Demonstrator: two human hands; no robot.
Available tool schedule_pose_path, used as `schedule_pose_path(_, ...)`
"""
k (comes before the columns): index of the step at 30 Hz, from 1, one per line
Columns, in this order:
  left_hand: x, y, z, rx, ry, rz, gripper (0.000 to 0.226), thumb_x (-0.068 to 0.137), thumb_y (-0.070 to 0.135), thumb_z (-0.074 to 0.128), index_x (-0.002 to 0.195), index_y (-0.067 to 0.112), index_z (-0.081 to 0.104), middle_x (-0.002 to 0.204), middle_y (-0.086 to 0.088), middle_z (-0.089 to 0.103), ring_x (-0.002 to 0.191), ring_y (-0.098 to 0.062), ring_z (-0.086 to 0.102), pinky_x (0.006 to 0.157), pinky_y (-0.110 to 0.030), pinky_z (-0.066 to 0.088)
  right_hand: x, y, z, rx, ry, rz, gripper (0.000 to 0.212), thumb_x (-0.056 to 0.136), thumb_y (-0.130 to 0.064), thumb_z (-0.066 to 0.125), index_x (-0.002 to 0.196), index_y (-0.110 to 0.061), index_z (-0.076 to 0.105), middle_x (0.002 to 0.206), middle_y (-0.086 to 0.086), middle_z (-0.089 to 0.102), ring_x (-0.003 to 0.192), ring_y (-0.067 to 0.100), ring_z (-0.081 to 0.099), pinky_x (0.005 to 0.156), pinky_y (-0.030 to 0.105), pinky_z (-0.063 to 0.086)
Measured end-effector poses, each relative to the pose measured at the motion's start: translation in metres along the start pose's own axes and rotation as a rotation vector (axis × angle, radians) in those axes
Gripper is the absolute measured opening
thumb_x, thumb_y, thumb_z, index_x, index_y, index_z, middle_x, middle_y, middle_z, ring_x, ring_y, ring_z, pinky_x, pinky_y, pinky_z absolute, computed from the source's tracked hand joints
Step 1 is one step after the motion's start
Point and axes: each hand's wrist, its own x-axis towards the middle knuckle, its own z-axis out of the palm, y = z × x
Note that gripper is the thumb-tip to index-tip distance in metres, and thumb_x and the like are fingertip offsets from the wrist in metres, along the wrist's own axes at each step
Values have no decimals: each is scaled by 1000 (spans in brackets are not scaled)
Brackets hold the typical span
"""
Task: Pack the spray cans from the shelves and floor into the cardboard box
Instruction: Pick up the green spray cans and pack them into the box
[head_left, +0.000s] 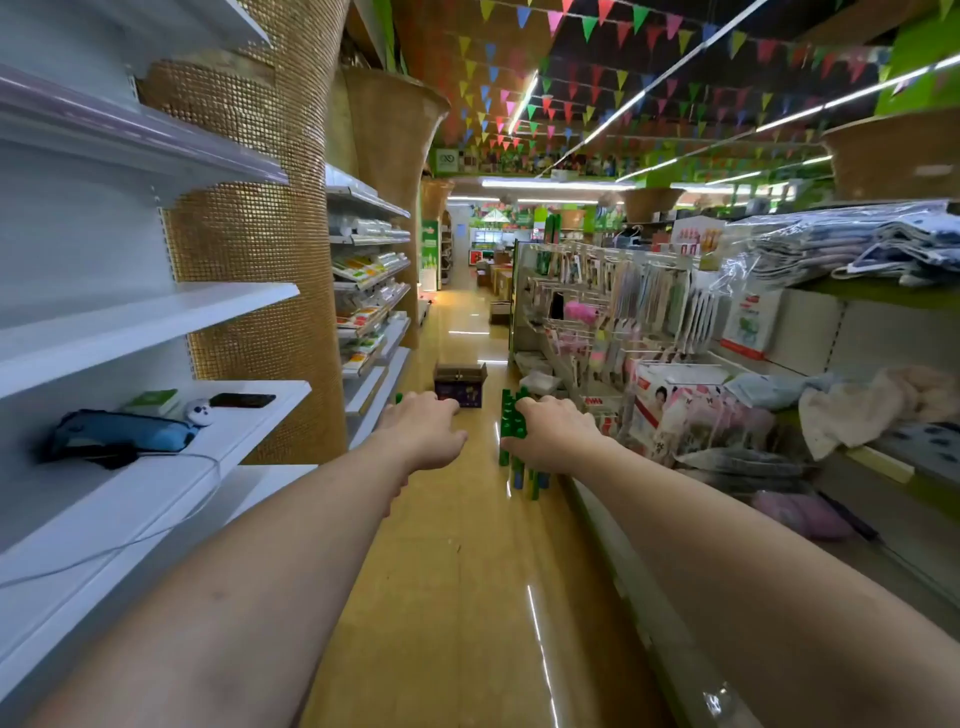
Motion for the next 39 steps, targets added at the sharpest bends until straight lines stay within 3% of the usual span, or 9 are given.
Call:
schedule_pose_path(11, 48, -43, 32, -13, -83, 8, 54, 95, 53, 49, 142, 26, 49, 140, -7, 53, 135, -33, 42, 110, -53, 40, 58, -26, 37, -3, -47, 18, 53, 90, -60, 59, 127, -23, 51, 118, 6, 56, 112, 29, 53, 95, 53, 48)
schedule_pose_path(18, 105, -77, 67, -3, -153, 17, 56, 95, 55, 48, 143, 26, 49, 126, -4, 62, 123, -27, 53, 98, -53, 49, 116, -31, 72, 9, -64, 57, 52, 91, -59, 60, 127, -23, 52, 116, 5, 56, 110, 27, 53, 93, 50, 50)
schedule_pose_path(23, 167, -92, 107, 26, -189, 41, 57, 97, 54, 48, 147, 26, 45, 142, -6, 51, 131, -30, 45, 101, -48, 46, 180, -20, 113, 14, -121, 94, 50, 91, -57, 61, 126, -22, 52, 118, 5, 56, 111, 27, 53, 95, 50, 49)
schedule_pose_path(31, 357, -121, 184, -32, -218, -28, 62, 91, 60, 48, 144, 26, 48, 121, -3, 65, 120, -27, 56, 97, -48, 50, 371, 21, 166, 6, -110, 63, 54, 90, -55, 64, 130, -21, 52, 120, 6, 56, 110, 27, 54, 94, 50, 50)
schedule_pose_path(35, 476, -130, 186, -16, -204, -62, 61, 92, 57, 50, 145, 27, 47, 144, -10, 50, 131, -33, 47, 103, -50, 45, 493, 50, 165, 17, -139, 59, 52, 89, -55, 64, 127, -21, 52, 117, 6, 58, 110, 27, 54, 94, 49, 50)
schedule_pose_path(39, 583, -141, 186, -47, -160, -62, 59, 94, 54, 52, 144, 23, 48, 141, -9, 51, 132, -32, 46, 106, -49, 43, 605, 70, 168, 27, -132, 52, 54, 88, -57, 64, 127, -22, 52, 115, 6, 57, 108, 27, 55, 93, 49, 52)
